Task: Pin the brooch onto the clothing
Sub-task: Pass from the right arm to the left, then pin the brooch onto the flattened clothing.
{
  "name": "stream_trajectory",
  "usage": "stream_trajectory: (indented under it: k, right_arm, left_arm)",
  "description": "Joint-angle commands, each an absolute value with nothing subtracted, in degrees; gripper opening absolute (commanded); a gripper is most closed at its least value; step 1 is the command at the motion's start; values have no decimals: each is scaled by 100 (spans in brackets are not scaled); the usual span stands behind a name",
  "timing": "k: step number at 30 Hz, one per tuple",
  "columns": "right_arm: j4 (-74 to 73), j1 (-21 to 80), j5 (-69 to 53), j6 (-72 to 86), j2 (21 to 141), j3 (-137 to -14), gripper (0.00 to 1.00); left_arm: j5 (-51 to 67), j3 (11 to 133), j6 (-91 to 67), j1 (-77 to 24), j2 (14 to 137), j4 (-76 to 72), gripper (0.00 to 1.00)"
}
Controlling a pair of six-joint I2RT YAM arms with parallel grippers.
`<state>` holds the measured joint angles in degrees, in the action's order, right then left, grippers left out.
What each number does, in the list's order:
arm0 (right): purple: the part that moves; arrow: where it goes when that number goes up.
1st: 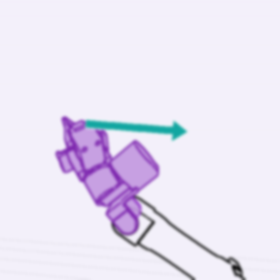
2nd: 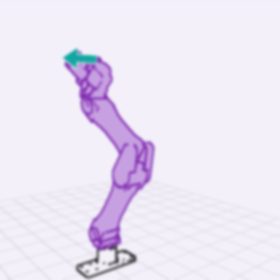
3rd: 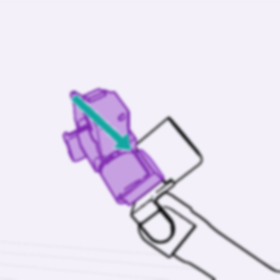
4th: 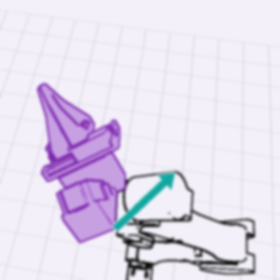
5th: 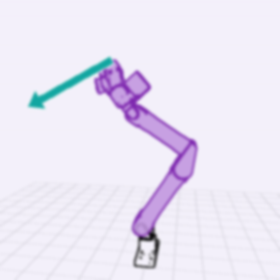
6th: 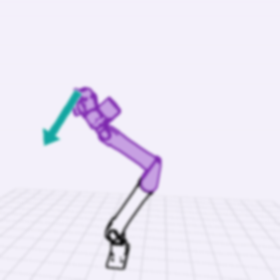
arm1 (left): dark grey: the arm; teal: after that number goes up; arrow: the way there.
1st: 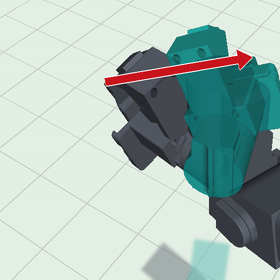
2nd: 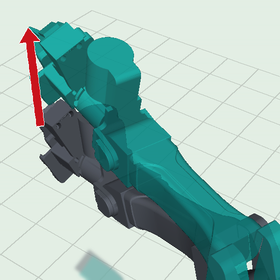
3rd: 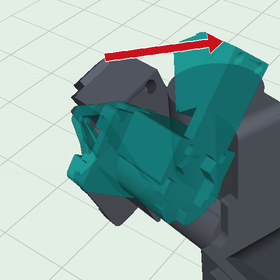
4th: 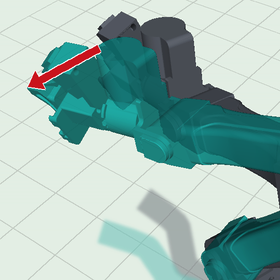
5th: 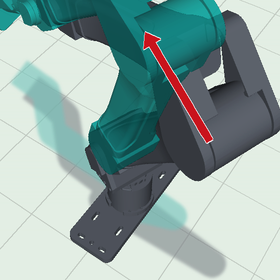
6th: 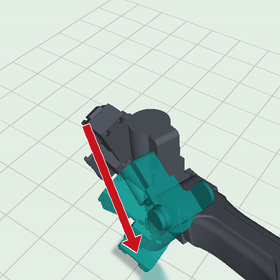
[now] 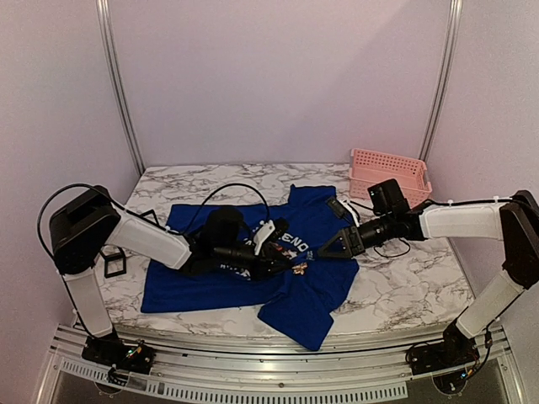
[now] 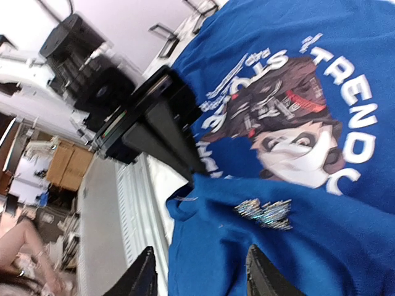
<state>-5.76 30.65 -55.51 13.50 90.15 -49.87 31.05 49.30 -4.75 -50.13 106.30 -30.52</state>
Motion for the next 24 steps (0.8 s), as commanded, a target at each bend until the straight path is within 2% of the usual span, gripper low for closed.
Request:
stream_trajectory:
  k: [1, 5, 9, 24]
  right_arm:
    - [1664, 3352, -3355, 2574, 8450, -4253, 53]
    - [1376, 3895, -2906, 2254, 8656, -4596, 69]
    - [1220, 4047, -3310, 2094, 9194, -4933, 70]
    - [725, 4281, -3442, 1328, 9663, -5057, 50]
  left_arm:
    - [2900, 4816, -167, -5207, 10290, -3035, 0]
    - [2844, 4842, -161, -5227, 10308, -2982, 0]
    - [2802, 4873, -163, -5229, 10344, -3016, 0]
    - [2720, 4989, -375, -5213, 10423, -3014, 0]
